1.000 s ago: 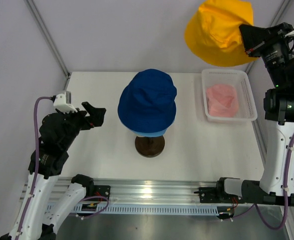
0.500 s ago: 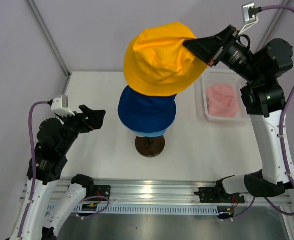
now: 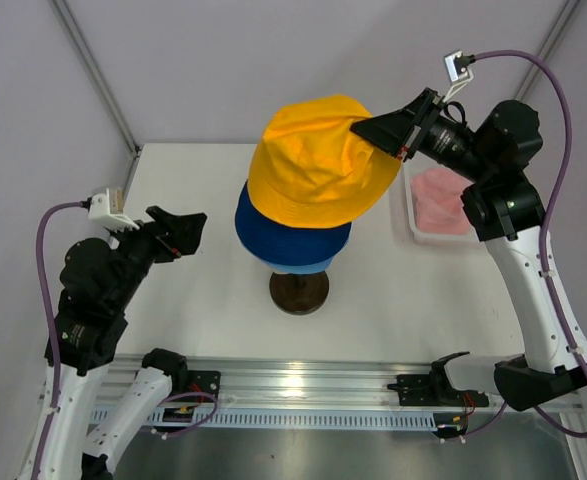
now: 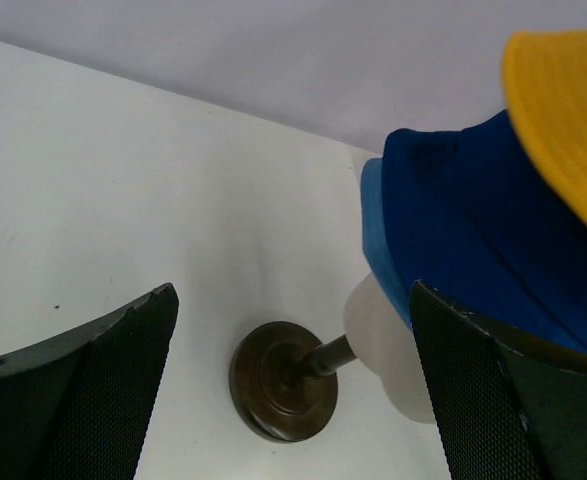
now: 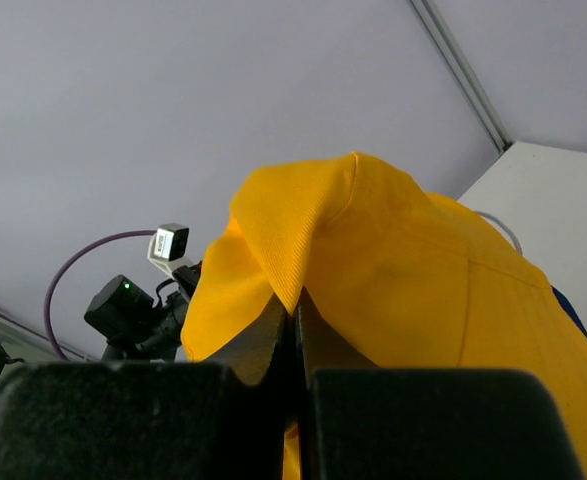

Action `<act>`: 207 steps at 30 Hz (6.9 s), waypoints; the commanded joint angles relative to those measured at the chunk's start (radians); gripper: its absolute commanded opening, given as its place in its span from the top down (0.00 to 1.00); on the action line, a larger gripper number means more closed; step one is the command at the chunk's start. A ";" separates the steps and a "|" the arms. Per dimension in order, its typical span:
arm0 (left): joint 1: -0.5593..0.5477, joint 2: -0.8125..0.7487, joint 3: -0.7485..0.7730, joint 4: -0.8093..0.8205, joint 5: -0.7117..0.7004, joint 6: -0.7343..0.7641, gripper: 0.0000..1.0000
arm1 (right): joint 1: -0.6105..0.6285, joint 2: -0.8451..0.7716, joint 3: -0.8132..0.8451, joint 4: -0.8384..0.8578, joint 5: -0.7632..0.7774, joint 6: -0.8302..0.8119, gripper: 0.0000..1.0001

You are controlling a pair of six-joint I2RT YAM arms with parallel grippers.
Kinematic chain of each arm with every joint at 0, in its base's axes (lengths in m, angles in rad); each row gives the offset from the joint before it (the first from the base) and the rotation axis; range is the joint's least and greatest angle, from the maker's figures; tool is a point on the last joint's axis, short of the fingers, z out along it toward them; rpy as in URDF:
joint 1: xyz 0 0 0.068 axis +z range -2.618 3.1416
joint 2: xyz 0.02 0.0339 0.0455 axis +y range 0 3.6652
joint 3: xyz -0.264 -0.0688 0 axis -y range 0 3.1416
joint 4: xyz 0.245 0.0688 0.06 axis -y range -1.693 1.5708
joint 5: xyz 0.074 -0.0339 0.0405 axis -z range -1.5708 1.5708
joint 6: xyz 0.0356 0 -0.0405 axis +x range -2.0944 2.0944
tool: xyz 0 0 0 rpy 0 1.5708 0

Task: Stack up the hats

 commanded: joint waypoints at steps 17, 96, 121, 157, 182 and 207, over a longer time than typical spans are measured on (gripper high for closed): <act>0.007 0.058 -0.059 0.470 0.390 -0.701 0.04 | 0.098 -0.109 -0.300 0.059 0.082 -0.071 0.94; -0.170 0.130 -0.226 0.315 0.090 -0.666 0.99 | 0.025 -0.223 -0.792 0.417 0.307 0.245 0.36; -0.171 0.151 -0.224 0.343 0.087 -0.657 0.99 | 0.058 -0.237 -0.936 0.675 0.290 0.661 0.73; -0.130 0.352 0.026 0.163 0.031 -0.312 0.99 | -0.021 -0.407 -1.081 0.626 0.356 0.501 0.52; -0.104 0.478 0.115 0.162 0.179 -0.184 0.99 | 0.060 -0.214 -0.922 0.772 0.304 0.496 0.61; -0.048 0.392 0.014 0.071 0.067 -0.111 0.99 | 0.087 -0.251 -1.117 0.494 0.433 0.398 1.00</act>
